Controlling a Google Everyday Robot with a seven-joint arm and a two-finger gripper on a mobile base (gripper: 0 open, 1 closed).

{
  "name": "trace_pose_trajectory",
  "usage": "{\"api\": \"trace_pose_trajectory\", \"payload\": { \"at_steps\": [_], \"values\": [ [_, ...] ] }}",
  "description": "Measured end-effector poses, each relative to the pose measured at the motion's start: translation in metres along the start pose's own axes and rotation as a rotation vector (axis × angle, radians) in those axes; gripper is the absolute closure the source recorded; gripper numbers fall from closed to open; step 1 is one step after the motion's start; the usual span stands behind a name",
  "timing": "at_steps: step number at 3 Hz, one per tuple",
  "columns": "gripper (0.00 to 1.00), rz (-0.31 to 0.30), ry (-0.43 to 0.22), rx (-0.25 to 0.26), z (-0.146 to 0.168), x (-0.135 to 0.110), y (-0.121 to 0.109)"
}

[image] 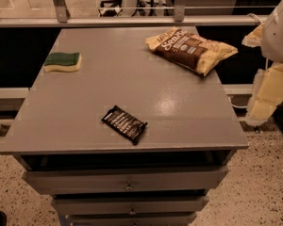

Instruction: Move rxbar chocolate near sponge

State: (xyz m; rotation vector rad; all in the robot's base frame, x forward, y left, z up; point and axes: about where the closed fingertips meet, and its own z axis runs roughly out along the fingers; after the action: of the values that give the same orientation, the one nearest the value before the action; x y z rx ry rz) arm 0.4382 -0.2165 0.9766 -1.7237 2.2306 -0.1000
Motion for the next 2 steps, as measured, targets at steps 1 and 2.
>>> {"api": "trace_pose_trajectory", "payload": {
  "at_steps": [1, 2],
  "values": [
    [0.0, 0.0, 0.0, 0.0, 0.0, 0.0, 0.0],
    [0.0, 0.042, -0.083, -0.03, 0.018, -0.008, 0.005]
  ]
}}
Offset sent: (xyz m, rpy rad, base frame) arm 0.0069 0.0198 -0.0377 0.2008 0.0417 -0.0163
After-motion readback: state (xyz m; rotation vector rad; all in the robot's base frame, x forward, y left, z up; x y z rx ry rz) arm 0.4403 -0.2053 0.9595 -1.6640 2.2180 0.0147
